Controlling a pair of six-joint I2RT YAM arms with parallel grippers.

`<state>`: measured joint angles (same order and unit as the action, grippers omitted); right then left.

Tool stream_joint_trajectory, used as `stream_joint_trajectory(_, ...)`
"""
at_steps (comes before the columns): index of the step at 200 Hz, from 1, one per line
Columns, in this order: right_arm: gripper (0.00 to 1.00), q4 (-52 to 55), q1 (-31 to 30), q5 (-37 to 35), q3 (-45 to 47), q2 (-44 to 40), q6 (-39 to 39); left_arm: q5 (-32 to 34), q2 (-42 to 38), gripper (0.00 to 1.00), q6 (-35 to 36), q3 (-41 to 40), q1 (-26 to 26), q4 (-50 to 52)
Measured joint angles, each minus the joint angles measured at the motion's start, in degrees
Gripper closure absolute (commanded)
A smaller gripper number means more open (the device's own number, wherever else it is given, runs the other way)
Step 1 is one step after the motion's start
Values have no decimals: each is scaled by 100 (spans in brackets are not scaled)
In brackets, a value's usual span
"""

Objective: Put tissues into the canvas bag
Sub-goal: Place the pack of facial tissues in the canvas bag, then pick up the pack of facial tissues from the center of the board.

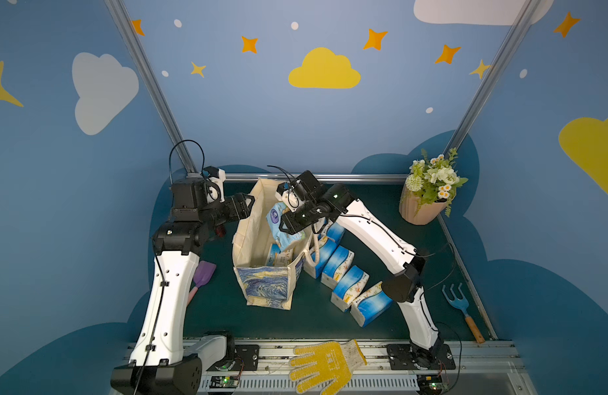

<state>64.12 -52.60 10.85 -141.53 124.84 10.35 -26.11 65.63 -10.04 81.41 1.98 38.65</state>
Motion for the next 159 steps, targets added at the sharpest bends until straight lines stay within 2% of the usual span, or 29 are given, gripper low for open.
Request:
stream_joint_trajectory(32, 30, -57, 0, 168, -2, 2, -37, -197, -407, 0, -76, -330, 2, -367)
stream_joint_trajectory(103, 27, -138, 17, 372, -2, 0, -37, -415, -870, 1, -66, -645, 2, -798)
stream_joint_trajectory(113, 27, -142, 33, 376, -2, 0, -37, -367, -846, 12, -59, -614, 2, -780)
stream_joint_trajectory(125, 27, -153, 48, 374, -2, 0, -39, -313, -776, 35, -26, -544, 2, -715)
stream_joint_trajectory(128, 27, -157, 57, 374, -2, -2, -39, -295, -745, 43, -7, -514, 2, -682)
stream_joint_trajectory(129, 27, -157, 57, 374, -2, -2, -37, -291, -739, 49, -17, -509, 2, -678)
stream_joint_trajectory(133, 27, -160, 63, 374, -2, -2, -39, -275, -697, 62, 17, -459, 4, -619)
stream_joint_trajectory(145, 27, -173, 76, 361, -2, -15, -42, -236, -527, 94, 20, -280, 13, -450)
stream_joint_trajectory(159, 27, -181, 103, 337, 15, -74, -55, -155, -286, 96, 39, -39, 28, -267)
